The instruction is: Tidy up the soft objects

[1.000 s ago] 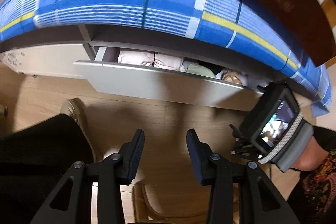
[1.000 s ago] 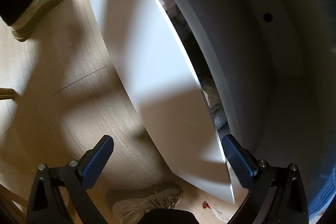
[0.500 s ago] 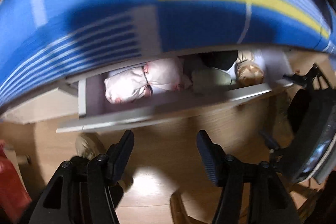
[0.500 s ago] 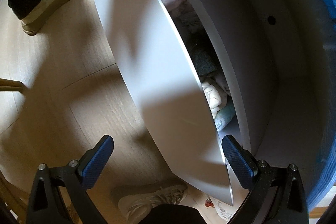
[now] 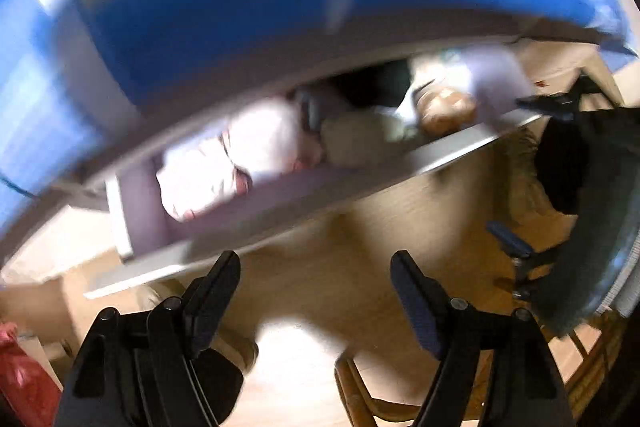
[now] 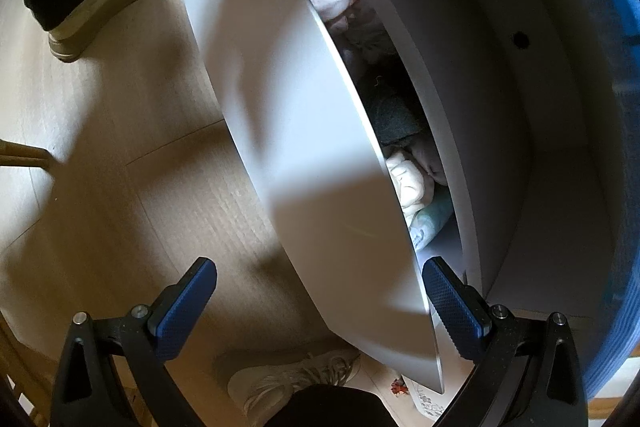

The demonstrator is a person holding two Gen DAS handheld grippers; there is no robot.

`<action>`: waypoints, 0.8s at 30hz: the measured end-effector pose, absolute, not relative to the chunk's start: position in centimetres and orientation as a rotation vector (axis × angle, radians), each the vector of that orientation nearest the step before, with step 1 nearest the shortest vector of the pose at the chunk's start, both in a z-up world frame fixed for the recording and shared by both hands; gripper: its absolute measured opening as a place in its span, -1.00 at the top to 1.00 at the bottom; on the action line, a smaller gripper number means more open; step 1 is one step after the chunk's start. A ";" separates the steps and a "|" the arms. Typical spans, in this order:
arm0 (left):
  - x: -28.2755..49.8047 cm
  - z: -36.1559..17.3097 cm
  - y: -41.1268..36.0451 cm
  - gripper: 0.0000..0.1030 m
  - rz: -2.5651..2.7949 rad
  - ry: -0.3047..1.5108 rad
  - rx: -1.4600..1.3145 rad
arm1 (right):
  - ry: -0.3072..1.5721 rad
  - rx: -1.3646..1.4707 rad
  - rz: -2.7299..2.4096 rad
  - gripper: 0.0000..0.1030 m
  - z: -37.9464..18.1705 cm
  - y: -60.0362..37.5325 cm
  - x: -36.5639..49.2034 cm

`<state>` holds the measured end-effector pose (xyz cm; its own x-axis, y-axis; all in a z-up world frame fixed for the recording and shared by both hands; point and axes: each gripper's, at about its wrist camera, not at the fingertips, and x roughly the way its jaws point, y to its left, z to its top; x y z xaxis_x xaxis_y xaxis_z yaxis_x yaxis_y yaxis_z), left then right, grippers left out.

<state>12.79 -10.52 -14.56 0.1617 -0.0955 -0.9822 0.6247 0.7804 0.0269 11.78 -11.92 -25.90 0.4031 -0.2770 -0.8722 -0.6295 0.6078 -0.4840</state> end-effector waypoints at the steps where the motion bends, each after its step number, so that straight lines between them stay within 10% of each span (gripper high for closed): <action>1: 12.6 -14.0 -10.6 -0.53 -0.556 1.281 0.510 | 1.176 -0.939 0.271 -1.00 -26.2 -11.9 11.8; 24: 13.0 -20.8 -10.5 -0.69 -0.591 1.303 0.790 | 1.230 -0.913 0.303 -1.00 -26.1 -12.0 11.5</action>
<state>13.02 -10.49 -20.76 0.1851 0.0492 -0.9815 0.7707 0.6123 0.1761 11.51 -11.98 -26.14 0.3483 -0.2619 -0.9001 -0.6501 0.6242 -0.4332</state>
